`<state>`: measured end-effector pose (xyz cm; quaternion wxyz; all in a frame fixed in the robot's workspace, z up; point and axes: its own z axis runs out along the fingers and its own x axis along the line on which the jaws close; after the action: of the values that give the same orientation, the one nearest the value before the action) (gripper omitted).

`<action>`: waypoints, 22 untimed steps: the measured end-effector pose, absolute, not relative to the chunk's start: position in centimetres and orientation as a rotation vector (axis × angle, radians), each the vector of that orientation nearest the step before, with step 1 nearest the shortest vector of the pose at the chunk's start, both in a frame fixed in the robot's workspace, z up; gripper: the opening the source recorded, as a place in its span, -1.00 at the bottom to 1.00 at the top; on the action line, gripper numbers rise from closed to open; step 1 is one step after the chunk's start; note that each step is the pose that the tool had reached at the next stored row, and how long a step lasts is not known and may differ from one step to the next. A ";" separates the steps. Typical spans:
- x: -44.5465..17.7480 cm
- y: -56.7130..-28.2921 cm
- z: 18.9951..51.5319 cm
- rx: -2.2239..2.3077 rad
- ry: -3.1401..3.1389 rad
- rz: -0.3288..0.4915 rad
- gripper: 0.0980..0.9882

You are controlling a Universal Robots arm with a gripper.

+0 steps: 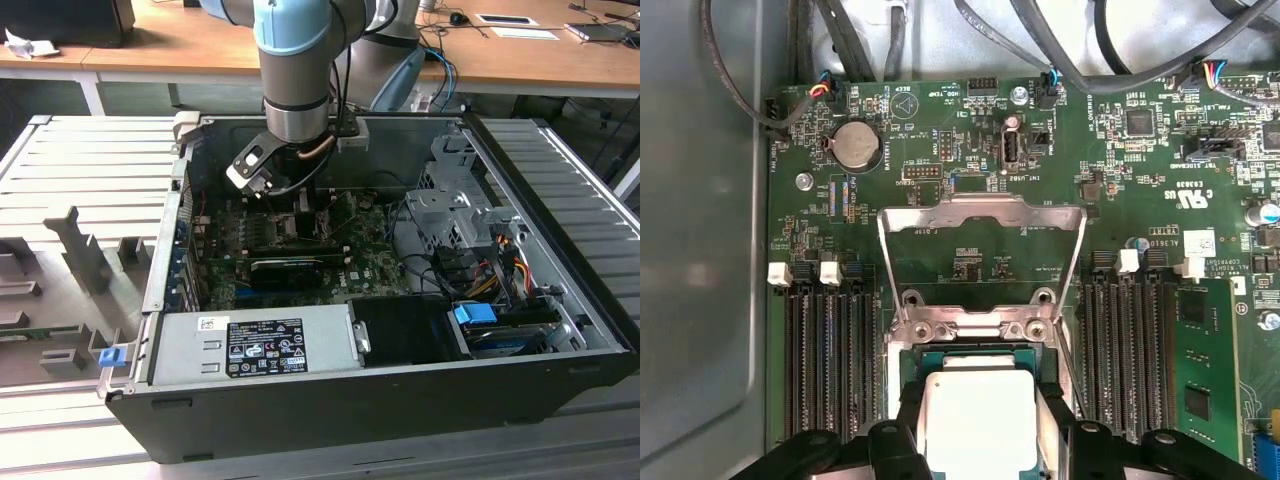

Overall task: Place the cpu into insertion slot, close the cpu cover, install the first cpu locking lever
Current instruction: 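Place the cpu into insertion slot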

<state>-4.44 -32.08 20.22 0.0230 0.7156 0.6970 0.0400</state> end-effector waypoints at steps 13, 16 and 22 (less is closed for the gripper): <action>-4.4 -32.1 21.1 2.216 2.158 0.124 -0.04; -4.4 -32.1 21.3 2.216 2.158 0.124 -0.45; -4.4 -32.1 21.6 2.216 2.158 0.124 -0.98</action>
<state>-4.44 -32.08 21.56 0.0229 0.7157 0.6969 0.0400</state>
